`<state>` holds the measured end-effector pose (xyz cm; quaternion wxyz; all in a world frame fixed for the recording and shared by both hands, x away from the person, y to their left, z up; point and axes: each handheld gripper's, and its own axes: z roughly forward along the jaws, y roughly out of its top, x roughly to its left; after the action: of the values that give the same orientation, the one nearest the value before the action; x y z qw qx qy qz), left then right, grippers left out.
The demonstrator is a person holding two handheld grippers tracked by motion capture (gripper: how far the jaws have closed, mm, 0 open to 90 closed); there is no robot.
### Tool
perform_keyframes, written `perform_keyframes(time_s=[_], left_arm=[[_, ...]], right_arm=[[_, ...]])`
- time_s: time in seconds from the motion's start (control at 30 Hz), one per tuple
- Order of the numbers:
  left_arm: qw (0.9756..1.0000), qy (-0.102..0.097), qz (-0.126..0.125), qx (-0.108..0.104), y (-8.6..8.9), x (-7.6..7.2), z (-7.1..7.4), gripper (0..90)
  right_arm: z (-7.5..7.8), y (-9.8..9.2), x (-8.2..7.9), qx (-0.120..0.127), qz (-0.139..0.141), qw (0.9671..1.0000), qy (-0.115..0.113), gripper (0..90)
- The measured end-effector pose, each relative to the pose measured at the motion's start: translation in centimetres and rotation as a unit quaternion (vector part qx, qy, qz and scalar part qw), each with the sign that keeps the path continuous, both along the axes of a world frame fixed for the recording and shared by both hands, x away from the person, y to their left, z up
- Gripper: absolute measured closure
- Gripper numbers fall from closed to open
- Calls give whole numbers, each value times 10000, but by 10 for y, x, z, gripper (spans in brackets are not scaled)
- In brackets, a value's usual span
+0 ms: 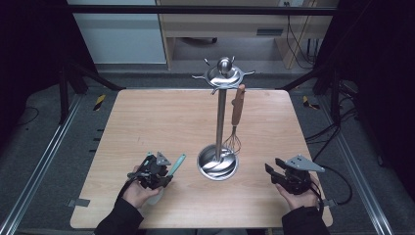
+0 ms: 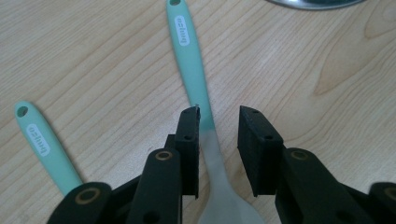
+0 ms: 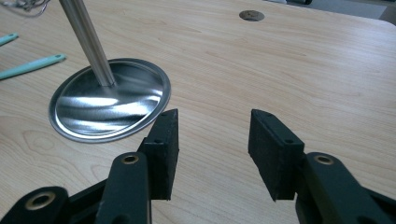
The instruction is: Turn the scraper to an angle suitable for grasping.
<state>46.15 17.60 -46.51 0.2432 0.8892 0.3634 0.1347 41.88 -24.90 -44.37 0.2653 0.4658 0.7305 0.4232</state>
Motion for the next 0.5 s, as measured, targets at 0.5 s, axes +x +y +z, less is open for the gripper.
perform_keyframes(time_s=[0.5], left_arm=[[9993, 128, 303, 204, -3, 5, -11, 781]], right_arm=[[1, -1, 0, 67, -21, 10000, 27, 542]])
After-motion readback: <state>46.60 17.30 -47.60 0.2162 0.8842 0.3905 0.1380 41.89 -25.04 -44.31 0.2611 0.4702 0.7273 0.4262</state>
